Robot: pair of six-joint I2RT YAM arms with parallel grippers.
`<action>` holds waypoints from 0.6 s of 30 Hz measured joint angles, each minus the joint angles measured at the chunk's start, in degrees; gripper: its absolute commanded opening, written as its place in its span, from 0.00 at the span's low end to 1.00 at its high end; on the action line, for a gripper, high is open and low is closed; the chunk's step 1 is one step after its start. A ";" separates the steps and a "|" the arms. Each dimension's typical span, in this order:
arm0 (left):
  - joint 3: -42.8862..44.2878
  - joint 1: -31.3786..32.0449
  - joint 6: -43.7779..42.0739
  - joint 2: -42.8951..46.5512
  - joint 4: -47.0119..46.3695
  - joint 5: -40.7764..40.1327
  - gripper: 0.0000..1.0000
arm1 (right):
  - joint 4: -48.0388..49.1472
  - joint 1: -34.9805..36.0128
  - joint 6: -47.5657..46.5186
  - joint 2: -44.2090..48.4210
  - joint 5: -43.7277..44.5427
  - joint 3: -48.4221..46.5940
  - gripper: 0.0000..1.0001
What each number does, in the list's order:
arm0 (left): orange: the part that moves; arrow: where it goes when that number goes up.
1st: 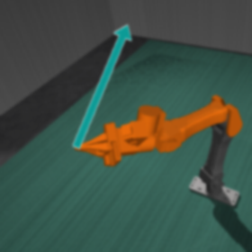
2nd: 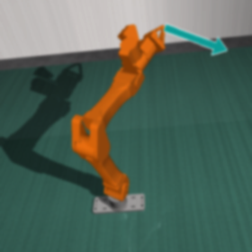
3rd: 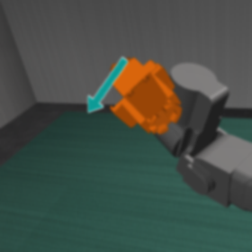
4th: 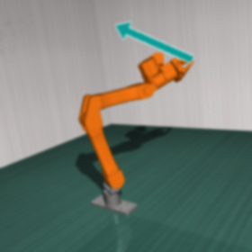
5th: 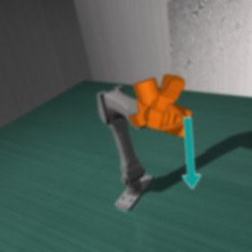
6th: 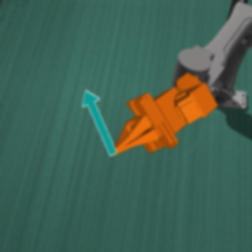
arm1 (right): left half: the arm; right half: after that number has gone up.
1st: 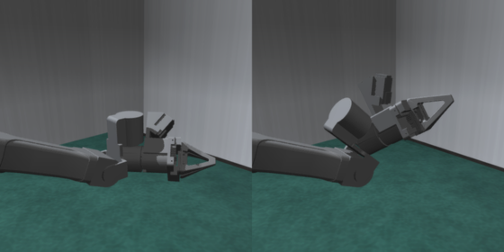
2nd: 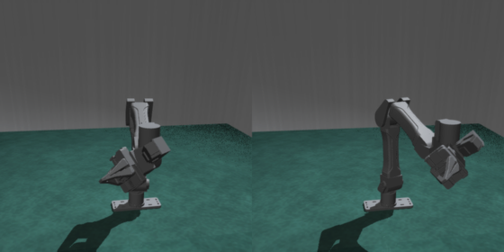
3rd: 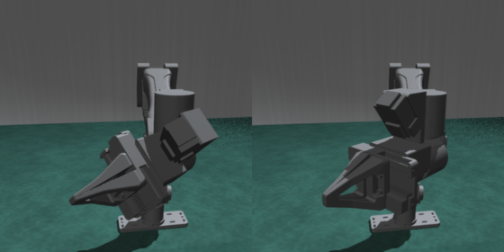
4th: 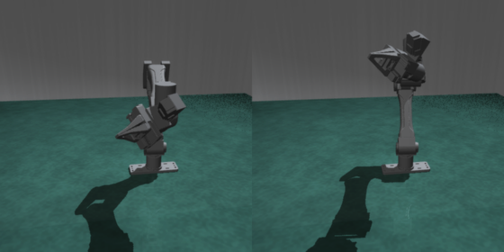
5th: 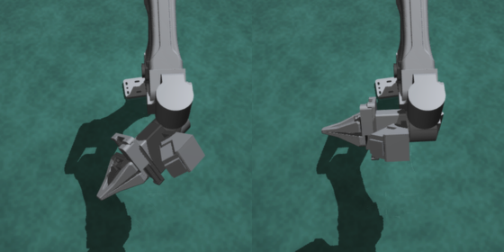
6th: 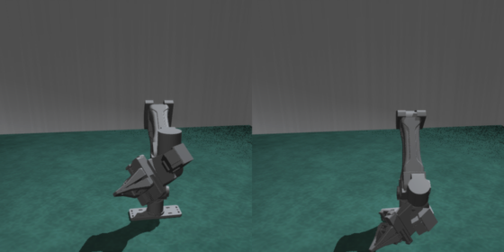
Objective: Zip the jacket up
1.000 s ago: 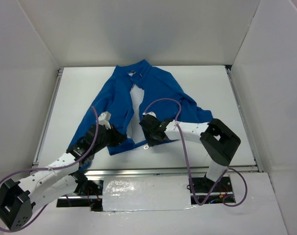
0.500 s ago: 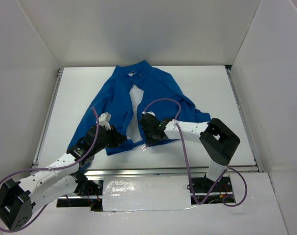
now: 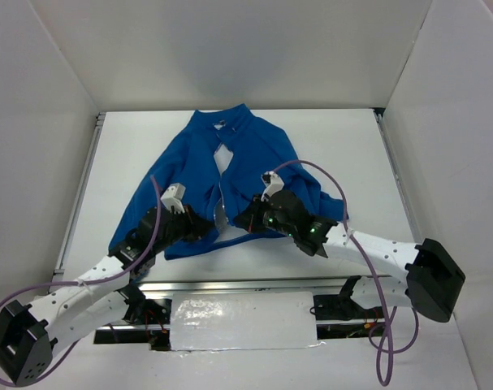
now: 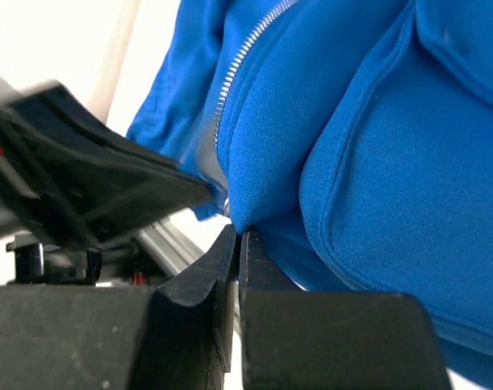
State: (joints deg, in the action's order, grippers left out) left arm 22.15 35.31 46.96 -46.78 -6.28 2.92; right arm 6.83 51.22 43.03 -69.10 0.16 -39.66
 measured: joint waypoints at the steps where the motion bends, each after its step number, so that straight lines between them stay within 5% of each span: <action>1: 0.00 0.00 -0.04 0.22 -0.92 0.20 0.00 | 0.94 -0.24 0.52 -0.15 -0.83 1.03 0.00; 15: -2.95 0.00 1.62 1.38 -7.32 -0.79 0.00 | 15.34 -0.96 7.08 -2.97 -10.12 9.35 0.00; 18: -3.17 0.00 2.40 1.01 -7.63 -0.72 0.00 | 11.72 -0.96 5.75 -4.13 -10.01 6.36 0.00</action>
State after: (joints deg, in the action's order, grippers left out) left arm 18.98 35.31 49.36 -45.78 -13.91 2.20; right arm 18.55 50.26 48.77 -73.23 -9.85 -33.30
